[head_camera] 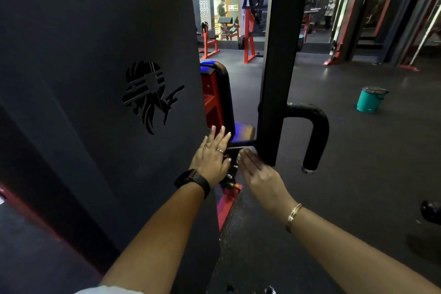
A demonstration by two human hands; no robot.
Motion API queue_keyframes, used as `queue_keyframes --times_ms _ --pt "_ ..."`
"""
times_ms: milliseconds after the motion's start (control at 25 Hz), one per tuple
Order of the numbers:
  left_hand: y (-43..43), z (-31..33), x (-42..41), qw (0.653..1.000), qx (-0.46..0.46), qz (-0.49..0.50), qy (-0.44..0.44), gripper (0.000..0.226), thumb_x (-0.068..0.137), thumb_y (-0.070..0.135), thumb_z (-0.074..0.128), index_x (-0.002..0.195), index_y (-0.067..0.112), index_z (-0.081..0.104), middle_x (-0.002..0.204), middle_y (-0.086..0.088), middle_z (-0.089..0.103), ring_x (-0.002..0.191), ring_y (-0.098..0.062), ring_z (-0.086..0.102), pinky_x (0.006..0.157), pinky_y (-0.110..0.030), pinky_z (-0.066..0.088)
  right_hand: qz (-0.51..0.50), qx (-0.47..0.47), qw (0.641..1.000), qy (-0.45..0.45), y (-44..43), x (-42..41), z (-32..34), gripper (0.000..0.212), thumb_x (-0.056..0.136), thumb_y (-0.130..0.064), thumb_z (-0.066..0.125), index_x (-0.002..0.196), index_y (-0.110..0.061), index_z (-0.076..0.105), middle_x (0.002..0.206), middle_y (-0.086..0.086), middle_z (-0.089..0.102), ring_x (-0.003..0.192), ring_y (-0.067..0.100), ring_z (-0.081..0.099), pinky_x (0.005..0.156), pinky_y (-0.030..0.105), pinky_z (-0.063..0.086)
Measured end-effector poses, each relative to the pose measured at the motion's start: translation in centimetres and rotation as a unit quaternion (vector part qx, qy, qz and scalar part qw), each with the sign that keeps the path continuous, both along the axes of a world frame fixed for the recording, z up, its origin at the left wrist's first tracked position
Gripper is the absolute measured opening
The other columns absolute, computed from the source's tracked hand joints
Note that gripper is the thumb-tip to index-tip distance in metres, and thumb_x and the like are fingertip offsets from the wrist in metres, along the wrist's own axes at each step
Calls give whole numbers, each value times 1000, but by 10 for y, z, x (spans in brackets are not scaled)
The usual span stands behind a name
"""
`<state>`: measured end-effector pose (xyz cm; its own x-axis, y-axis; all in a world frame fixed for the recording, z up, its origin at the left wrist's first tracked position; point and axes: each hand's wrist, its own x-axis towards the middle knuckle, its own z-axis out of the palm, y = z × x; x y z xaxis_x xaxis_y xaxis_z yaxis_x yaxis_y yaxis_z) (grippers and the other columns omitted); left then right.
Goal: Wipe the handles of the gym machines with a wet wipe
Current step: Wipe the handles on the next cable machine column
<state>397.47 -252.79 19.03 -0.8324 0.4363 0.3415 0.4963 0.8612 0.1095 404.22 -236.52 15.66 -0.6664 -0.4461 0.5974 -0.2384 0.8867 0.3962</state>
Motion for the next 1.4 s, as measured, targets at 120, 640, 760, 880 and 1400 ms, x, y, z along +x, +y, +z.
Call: queue_keyframes --times_ms 120,640,760,880,1400 --pt "1 3 -1 999 -43 11 -9 79 91 31 49 153 24 1 160 4 -11 138 -9 -27 119 -34 -8 -59 -59 996 28 -18 -10 22 45 84 -3 37 124 7 56 126 26 58 120 36 55 112 37 29" --pt "3 4 5 995 -91 37 -19 101 87 47 49 147 12 -24 152 -6 -32 137 -18 -32 118 -37 -12 -104 -208 954 -187 -53 -25 63 45 99 -12 42 142 -2 34 146 14 38 134 28 35 109 32 31" --pt "1 6 6 996 -72 42 -38 105 85 43 55 145 12 -25 155 -5 -29 139 -16 -30 118 -36 -11 -53 -112 980 -154 -42 -26 56 54 89 -9 57 140 -1 42 146 15 41 136 26 38 113 31 27" --pt "2 8 10 995 -74 37 -49 111 82 35 62 145 14 -27 155 -5 -29 142 -18 -26 119 -36 -10 -6 -26 999 -40 -12 -17 24 50 78 -4 52 128 -2 57 134 15 55 138 28 34 110 36 32" --pt "0 9 10 995 -56 15 -75 104 81 23 61 149 24 -18 157 2 -24 137 -14 -33 117 -35 -15 -41 -898 293 -326 -41 2 -20 32 95 1 45 126 3 54 121 19 59 115 36 56 96 37 46"
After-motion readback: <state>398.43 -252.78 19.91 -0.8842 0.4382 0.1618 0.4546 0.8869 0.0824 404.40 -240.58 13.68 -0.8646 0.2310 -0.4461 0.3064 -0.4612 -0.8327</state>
